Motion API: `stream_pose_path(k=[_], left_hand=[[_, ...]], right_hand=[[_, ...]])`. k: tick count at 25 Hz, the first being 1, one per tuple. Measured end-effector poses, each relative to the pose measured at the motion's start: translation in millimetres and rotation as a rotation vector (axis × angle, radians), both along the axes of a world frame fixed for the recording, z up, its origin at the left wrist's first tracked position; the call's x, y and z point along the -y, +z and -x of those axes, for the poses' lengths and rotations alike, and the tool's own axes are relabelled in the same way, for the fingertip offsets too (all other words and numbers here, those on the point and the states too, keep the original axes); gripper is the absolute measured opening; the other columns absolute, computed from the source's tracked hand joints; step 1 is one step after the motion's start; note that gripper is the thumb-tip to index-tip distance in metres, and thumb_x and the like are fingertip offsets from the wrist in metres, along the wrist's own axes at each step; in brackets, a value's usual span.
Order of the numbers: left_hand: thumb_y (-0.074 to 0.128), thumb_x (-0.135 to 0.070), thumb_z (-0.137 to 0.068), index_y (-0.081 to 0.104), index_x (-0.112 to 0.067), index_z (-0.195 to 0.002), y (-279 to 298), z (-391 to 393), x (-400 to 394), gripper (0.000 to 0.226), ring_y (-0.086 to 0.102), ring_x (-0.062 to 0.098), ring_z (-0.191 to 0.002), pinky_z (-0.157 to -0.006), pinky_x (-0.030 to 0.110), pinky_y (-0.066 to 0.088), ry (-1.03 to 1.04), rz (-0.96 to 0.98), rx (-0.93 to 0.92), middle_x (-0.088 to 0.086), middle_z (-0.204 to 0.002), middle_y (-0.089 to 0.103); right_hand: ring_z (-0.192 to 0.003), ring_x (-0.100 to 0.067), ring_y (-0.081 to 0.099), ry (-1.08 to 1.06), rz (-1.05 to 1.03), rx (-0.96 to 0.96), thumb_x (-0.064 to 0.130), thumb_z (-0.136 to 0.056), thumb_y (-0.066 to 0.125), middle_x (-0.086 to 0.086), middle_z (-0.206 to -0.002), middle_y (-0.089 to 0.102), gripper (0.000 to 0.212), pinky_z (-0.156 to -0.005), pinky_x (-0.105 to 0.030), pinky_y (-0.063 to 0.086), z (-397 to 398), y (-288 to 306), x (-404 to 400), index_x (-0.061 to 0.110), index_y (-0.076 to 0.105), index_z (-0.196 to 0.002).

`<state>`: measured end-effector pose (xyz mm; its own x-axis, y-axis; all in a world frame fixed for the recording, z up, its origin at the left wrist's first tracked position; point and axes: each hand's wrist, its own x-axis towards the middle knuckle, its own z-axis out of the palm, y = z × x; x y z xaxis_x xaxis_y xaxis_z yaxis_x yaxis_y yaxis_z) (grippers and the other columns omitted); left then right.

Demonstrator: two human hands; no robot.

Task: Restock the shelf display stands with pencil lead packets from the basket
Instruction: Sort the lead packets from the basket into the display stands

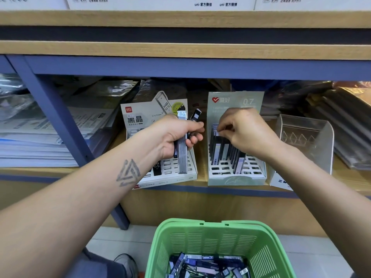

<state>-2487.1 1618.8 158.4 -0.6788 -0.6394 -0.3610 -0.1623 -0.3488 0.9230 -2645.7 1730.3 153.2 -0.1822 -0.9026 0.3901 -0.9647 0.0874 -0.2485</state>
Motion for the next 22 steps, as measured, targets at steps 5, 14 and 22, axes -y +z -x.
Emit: stream_pose_path(k=[5,14,22], left_hand=[[0.062,-0.011,-0.096,0.065,0.002,-0.097,-6,-1,0,0.013,0.049,0.006,-0.043,-0.035,0.012,0.038,-0.101,-0.058,0.050,0.008,-0.063,0.061],[0.063,-0.004,-0.094,0.063,0.008,-0.119,-6,-11,-9,0.027,0.049,0.009,-0.048,-0.038,0.013,0.037,-0.278,-0.047,0.050,0.015,-0.074,0.066],[0.056,-0.003,-0.098,0.058,-0.001,-0.110,1,-17,-8,0.013,0.048,0.008,-0.049,-0.039,0.011,0.037,-0.235,-0.106,-0.006,0.027,-0.104,0.070]], right_hand=[[-0.101,-0.018,0.064,-0.017,-0.085,-0.022,0.004,-0.093,0.061,0.003,-0.109,0.071,0.026,-0.085,-0.029,0.051,1,-3,0,0.019,0.078,-0.107],[-0.082,-0.023,0.074,0.093,0.023,0.875,0.005,-0.093,0.068,-0.009,-0.086,0.077,0.024,-0.071,-0.027,0.058,-3,16,-8,0.011,0.070,-0.116],[-0.077,-0.024,0.075,0.102,0.048,1.012,-0.004,-0.088,0.071,-0.018,-0.082,0.076,0.014,-0.070,-0.024,0.060,-2,17,-11,0.003,0.073,-0.100]])
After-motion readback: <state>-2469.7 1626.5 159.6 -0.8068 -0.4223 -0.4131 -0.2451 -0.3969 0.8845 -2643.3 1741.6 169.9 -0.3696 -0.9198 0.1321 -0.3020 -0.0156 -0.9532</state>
